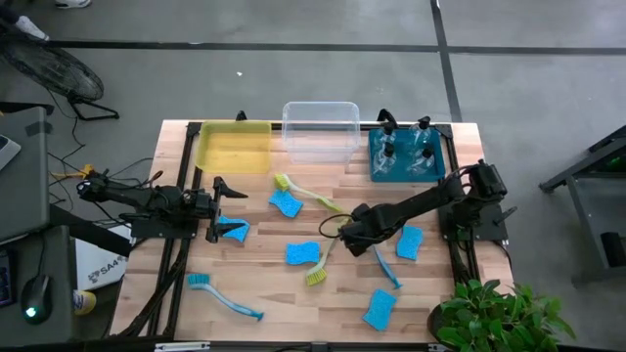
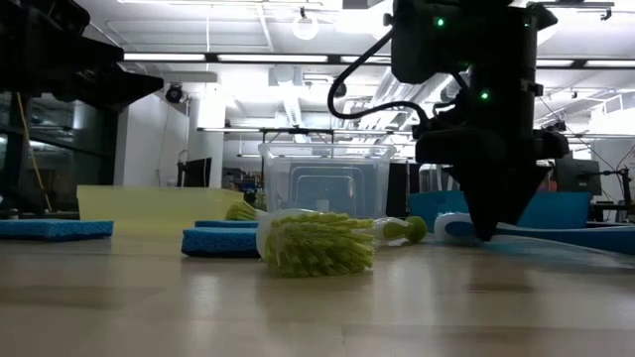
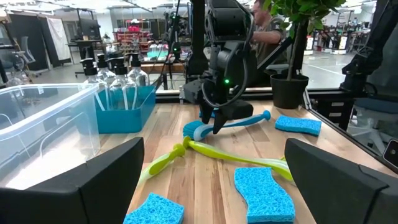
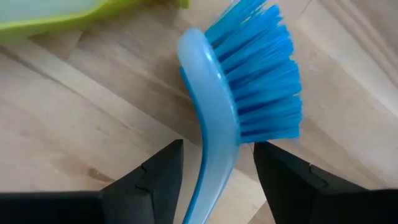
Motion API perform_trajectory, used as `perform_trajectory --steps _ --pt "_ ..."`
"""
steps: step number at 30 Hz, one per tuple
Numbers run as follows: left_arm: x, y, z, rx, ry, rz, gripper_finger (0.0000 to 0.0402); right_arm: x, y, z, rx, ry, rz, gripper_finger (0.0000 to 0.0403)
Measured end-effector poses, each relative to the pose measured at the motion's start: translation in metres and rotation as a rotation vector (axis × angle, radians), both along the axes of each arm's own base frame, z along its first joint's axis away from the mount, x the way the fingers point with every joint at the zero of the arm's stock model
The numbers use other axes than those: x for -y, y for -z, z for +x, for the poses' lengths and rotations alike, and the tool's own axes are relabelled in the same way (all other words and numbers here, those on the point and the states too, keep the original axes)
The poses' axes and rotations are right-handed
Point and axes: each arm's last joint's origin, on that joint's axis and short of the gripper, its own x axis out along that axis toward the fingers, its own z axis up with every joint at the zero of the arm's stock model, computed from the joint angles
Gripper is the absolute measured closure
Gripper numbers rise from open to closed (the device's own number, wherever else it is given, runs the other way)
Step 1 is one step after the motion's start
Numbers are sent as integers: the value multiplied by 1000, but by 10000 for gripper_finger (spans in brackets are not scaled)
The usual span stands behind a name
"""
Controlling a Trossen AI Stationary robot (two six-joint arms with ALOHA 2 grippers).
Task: Pick & Place Kitchen Sink Supplies
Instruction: Put the blue dish brush into the transparent container
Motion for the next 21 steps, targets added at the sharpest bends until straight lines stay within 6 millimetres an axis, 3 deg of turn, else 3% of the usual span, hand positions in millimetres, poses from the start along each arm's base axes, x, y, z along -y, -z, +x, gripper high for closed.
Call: perform_trajectory --steps 21 --pt "0 0 0 0 0 0 20 0 14 -5 50 -18 46 309"
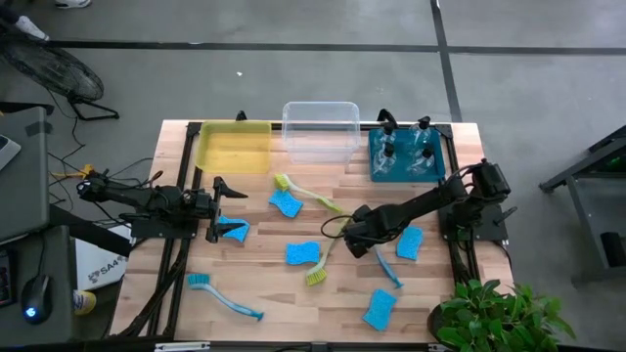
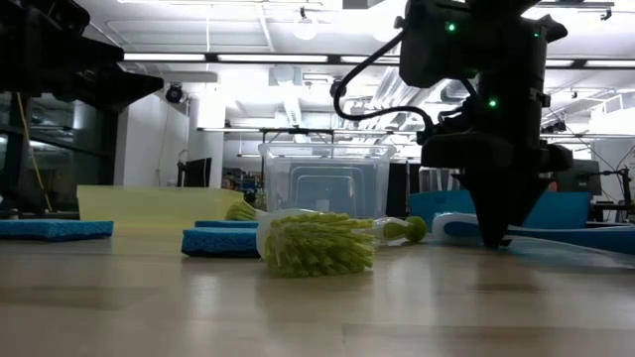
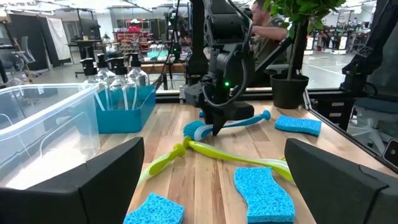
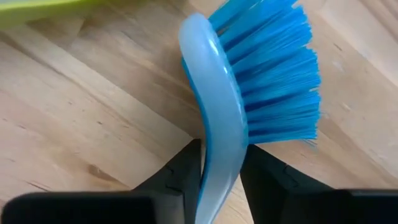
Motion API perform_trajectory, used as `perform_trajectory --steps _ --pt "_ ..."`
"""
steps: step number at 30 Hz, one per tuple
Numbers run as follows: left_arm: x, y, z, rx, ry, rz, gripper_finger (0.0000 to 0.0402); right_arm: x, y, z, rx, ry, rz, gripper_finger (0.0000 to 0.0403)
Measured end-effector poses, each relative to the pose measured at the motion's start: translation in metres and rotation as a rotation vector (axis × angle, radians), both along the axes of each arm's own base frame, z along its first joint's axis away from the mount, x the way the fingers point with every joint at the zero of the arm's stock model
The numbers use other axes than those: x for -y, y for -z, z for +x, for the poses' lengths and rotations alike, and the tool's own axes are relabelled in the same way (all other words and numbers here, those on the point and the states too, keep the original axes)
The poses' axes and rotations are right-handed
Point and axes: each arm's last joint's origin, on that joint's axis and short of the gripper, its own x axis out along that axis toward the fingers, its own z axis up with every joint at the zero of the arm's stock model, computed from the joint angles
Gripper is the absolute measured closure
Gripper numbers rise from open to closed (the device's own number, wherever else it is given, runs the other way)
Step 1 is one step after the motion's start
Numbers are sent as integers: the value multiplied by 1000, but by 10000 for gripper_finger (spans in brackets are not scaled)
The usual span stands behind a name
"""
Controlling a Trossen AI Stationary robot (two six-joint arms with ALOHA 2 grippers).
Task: Pick & Place Kitchen Sink Supplies
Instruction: Put the blue dish brush into the transparent container
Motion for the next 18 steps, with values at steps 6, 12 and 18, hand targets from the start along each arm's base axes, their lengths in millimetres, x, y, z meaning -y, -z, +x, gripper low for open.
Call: perform_trajectory --steps 6,12,18 --pt "0 0 0 0 0 0 20 1 -4 -2 0 -28 -22 338" --pt "0 0 0 0 0 0 20 2 -11 -7 5 -33 -67 336" --pt "0 0 0 0 0 0 20 2 -22 -8 53 -42 -90 337"
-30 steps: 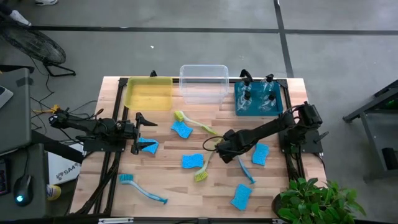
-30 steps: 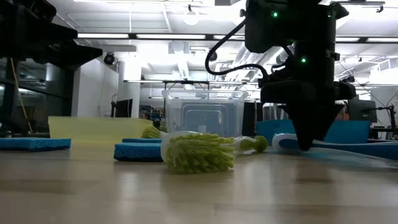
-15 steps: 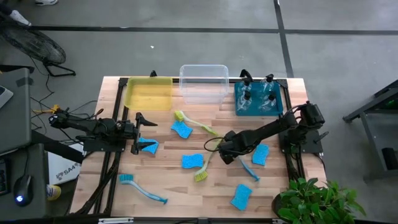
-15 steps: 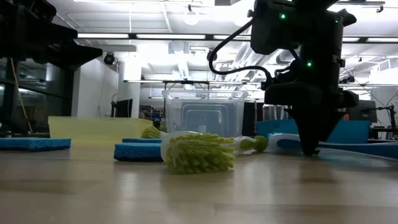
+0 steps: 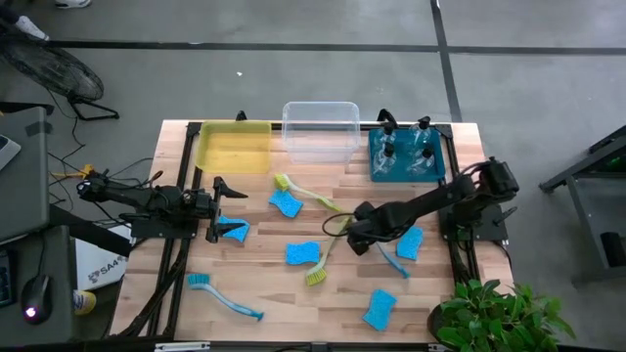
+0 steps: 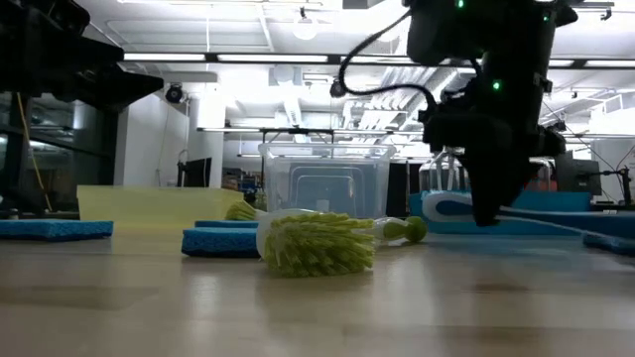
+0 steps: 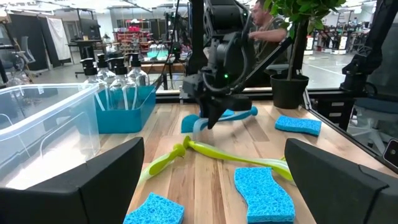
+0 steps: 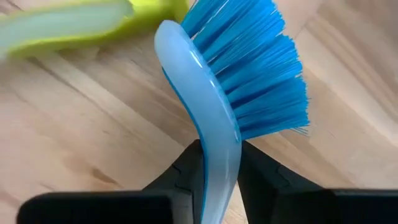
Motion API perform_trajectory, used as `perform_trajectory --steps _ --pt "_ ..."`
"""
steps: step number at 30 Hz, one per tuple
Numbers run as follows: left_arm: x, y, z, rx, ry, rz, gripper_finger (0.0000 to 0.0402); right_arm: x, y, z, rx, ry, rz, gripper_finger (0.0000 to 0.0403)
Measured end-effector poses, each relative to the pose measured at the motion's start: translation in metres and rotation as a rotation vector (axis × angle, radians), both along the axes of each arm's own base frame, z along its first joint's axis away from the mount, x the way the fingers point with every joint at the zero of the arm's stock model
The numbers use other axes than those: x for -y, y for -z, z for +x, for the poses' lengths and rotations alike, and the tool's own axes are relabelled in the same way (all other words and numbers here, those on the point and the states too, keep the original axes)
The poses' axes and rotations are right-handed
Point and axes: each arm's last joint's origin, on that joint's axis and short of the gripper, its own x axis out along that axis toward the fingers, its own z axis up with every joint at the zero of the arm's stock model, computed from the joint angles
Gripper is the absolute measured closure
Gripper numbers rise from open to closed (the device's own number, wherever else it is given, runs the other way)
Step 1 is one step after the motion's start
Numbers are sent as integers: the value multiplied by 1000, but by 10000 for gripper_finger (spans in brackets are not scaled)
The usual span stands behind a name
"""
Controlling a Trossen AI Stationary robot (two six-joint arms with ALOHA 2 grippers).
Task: Pick & Place Kitchen Sink Supplies
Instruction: Put the blue dish brush into the transparent container
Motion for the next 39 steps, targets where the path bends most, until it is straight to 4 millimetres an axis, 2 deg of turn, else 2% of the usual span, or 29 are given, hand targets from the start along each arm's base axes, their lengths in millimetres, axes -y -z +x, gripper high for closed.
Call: perform_trajectory --steps 4,9,17,23,30,33,39 --pt "0 0 0 0 0 0 20 1 -17 4 48 -58 -47 338" --pt "0 0 0 0 0 0 20 6 -51 15 106 -173 -153 336" --pt "0 0 0 0 0 0 20 33 -114 47 203 -355 -387 338" --pt "0 0 0 0 0 0 20 56 -152 65 249 -462 -657 336" --pt "0 0 0 0 0 0 20 87 -165 83 319 -548 -868 336" --pt "0 0 0 0 0 0 20 98 -168 84 286 -557 -936 337" --pt "0 0 0 0 0 0 20 109 -177 87 286 -561 -1042 336"
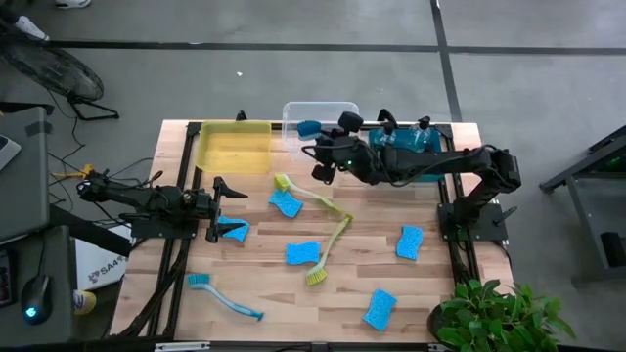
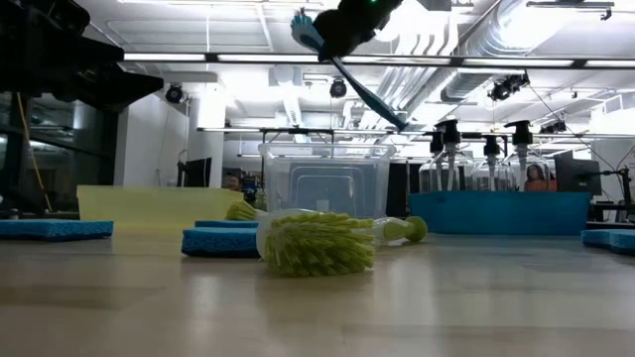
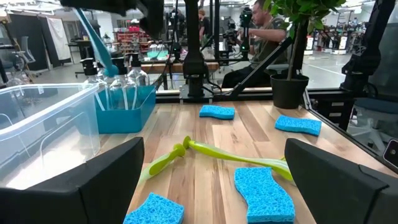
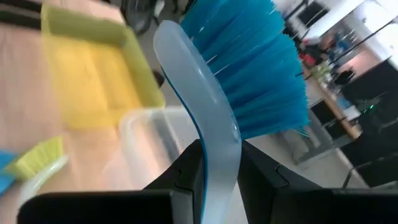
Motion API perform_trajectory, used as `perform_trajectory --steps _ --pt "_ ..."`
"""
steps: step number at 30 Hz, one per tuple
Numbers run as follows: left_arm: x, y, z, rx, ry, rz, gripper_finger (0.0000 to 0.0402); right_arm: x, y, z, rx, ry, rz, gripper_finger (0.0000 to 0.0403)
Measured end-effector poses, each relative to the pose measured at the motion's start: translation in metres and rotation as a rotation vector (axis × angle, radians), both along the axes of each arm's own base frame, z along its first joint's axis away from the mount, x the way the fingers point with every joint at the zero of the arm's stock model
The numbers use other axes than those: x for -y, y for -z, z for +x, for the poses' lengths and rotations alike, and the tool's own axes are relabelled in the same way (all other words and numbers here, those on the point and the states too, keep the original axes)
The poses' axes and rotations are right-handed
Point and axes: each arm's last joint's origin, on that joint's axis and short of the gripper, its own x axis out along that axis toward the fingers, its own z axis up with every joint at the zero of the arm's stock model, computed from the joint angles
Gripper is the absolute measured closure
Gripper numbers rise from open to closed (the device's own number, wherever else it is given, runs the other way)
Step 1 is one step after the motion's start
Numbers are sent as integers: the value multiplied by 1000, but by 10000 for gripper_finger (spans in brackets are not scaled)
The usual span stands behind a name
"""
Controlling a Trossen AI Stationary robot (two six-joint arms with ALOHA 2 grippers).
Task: Pick & Place Kitchen Sink Supplies
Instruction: Put the blue dish brush into the transparent container
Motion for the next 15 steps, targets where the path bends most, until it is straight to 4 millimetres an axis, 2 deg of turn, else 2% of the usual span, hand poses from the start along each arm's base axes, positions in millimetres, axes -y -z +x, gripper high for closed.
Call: perform_trajectory --steps 7,15 --pt "0 0 0 0 0 0 20 9 -13 6 152 -71 -55 338" --pt "0 0 0 0 0 0 20 34 16 -5 454 -118 -181 335"
